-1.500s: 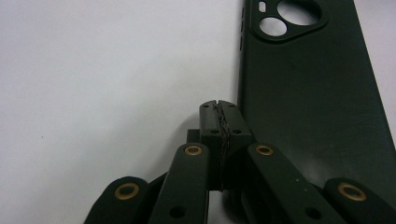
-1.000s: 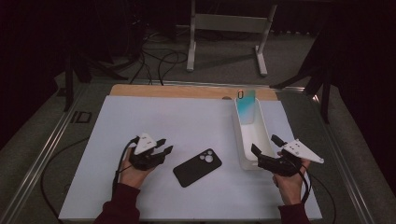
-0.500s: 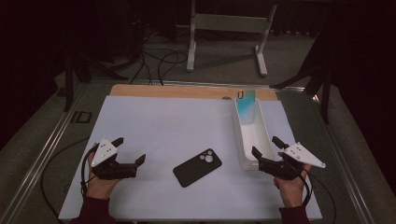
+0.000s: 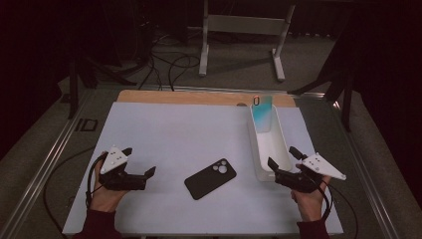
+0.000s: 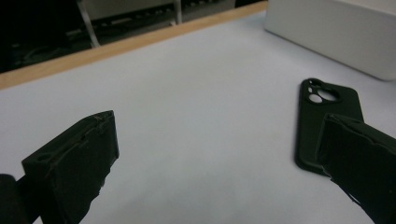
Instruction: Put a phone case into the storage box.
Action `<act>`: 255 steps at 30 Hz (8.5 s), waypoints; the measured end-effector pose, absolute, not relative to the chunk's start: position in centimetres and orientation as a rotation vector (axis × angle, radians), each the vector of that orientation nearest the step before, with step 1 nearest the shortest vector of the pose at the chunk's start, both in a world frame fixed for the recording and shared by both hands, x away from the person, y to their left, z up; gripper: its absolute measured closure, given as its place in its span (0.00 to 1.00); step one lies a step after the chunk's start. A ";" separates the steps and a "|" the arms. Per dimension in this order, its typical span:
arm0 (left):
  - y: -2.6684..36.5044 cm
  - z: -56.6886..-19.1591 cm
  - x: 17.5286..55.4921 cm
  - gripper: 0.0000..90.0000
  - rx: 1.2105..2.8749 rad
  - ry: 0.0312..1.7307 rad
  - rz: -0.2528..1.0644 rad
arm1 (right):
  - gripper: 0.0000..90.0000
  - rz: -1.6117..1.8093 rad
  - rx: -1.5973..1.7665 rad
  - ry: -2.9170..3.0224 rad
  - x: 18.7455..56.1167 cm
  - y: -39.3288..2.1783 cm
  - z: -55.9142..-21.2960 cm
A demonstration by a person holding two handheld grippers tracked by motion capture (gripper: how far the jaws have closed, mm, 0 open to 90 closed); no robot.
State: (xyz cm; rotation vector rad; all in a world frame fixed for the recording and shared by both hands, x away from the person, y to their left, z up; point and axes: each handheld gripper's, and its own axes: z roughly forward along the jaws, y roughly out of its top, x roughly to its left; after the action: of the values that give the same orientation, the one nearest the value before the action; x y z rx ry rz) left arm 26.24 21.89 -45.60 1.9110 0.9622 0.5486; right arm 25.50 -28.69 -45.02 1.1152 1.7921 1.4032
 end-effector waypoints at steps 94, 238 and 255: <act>5.7 -49.6 30.5 0.17 2.386 0.778 0.284 | 0.12 1.439 1.152 1.773 25.7 -28.7 -44.7; 3.5 -42.7 30.4 0.89 2.048 0.429 0.227 | 0.20 1.629 1.018 2.229 29.8 -21.8 -38.6; 2.4 -43.5 30.0 0.89 2.035 0.475 0.248 | 0.13 1.668 1.113 2.044 29.6 -19.9 -37.3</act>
State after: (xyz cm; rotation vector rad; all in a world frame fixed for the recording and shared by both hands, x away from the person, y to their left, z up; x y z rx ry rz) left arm 29.97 2.42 -43.47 2.0349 0.4750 0.2477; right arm 29.61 -19.86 -37.29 1.1134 2.0443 1.6681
